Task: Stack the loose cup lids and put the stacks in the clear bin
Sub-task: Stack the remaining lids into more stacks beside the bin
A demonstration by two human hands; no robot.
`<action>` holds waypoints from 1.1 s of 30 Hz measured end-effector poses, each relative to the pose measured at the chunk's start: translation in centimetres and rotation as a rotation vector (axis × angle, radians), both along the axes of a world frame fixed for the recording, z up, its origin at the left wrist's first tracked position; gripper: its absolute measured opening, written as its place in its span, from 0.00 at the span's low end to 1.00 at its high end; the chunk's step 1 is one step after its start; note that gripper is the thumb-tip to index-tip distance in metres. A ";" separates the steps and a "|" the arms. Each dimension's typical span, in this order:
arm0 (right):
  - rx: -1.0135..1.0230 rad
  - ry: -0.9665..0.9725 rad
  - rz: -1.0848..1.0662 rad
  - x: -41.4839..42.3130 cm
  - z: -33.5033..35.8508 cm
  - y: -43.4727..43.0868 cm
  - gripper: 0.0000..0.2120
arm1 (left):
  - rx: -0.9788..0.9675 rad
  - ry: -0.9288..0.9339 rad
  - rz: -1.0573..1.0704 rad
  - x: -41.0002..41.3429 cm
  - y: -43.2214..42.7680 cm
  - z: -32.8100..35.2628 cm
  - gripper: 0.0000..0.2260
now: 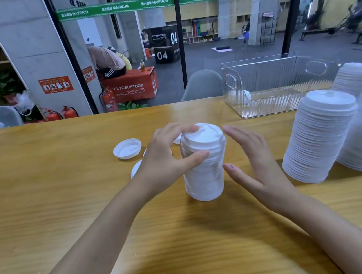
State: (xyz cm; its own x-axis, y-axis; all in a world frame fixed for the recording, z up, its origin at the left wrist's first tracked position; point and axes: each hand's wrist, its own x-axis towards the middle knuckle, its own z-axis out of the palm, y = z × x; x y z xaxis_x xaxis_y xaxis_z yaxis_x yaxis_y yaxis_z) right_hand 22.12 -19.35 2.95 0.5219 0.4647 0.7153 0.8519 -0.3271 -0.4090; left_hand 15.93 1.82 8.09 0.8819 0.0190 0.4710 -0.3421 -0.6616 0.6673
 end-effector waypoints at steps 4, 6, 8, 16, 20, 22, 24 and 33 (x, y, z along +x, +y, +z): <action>-0.039 -0.002 0.020 -0.1 0.0 0.1 0.26 | 0.016 -0.023 -0.001 -0.3 0.0 -0.3 0.23; -0.052 0.005 0.027 -0.2 0.0 0.2 0.26 | 0.011 -0.027 0.004 -0.3 0.1 -0.4 0.23; -0.061 0.006 0.030 -0.2 -0.1 0.2 0.26 | -0.006 -0.024 0.005 -0.3 0.2 -0.5 0.23; -0.062 0.002 0.031 -0.1 -0.2 0.2 0.26 | -0.068 0.000 -0.005 -0.5 0.7 -1.2 0.28; -0.027 0.016 0.038 -0.1 -0.2 0.1 0.29 | -0.053 -0.013 0.068 -1.0 3.3 -1.6 0.24; -0.015 0.013 0.040 -0.1 -0.2 0.2 0.29 | 0.026 0.010 0.131 -1.4 5.2 -3.0 0.23; -0.008 0.015 0.044 -0.1 -0.2 0.2 0.30 | 0.137 0.062 0.224 -1.8 7.1 -4.9 0.26; 0.012 0.037 0.055 -0.1 -0.4 0.2 0.30 | 0.331 0.223 0.338 -1.6 9.7 -7.6 0.36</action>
State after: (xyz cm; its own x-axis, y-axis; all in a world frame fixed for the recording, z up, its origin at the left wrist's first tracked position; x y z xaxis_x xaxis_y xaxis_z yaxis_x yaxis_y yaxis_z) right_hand 22.04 -19.12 2.56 0.5224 0.4846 0.7016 0.8524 -0.2753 -0.4446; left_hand 14.34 11.50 0.51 0.9318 0.2016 0.3018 0.0532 -0.8983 0.4361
